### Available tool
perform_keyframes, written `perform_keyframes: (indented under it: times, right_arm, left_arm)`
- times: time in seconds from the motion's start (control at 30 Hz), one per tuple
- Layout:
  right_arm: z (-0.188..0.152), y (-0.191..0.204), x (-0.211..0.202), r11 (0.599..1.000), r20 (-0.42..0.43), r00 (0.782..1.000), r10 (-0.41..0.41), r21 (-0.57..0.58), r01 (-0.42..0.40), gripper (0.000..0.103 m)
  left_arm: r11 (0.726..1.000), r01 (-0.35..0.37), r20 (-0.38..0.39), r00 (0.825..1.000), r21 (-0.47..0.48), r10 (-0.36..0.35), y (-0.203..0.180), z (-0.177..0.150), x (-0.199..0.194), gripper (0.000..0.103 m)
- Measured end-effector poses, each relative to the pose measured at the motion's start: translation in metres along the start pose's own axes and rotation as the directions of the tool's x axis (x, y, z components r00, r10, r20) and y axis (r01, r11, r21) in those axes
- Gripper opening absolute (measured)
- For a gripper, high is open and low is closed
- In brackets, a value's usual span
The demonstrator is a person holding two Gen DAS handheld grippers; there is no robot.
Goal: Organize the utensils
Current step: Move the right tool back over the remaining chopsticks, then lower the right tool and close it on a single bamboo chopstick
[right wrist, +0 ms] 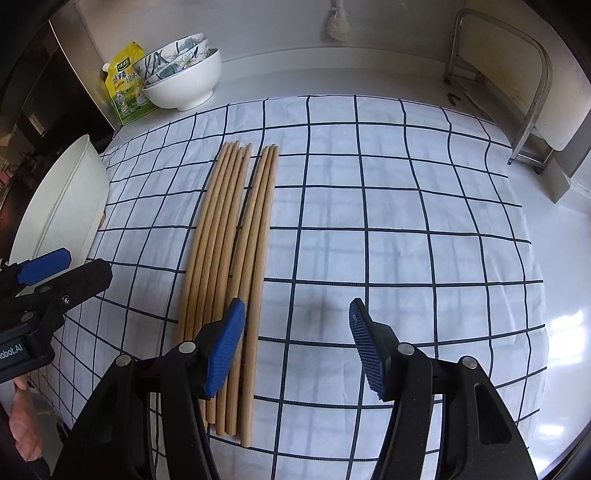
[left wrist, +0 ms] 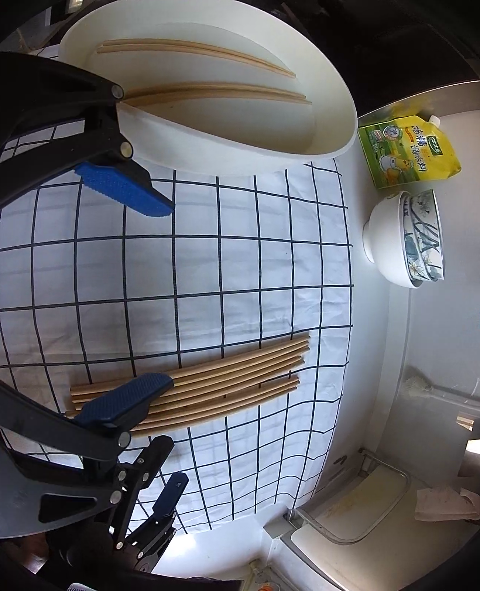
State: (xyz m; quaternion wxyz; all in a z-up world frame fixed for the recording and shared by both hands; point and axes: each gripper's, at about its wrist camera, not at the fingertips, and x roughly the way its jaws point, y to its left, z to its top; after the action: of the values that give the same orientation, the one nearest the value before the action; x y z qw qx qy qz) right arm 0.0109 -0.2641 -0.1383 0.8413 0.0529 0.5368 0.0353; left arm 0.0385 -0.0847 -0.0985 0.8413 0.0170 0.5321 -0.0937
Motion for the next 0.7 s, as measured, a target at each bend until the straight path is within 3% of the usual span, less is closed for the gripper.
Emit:
perform_keyframes:
  times: [0.7]
  right_arm:
    - [0.003,0.003,0.013,0.997,0.001,0.998,-0.056,-0.044,0.056,0.057]
  left_arm:
    - [1.000,0.006,-0.018,1.000,-0.005,-0.006,-0.005,-0.001,0.010,0.085]
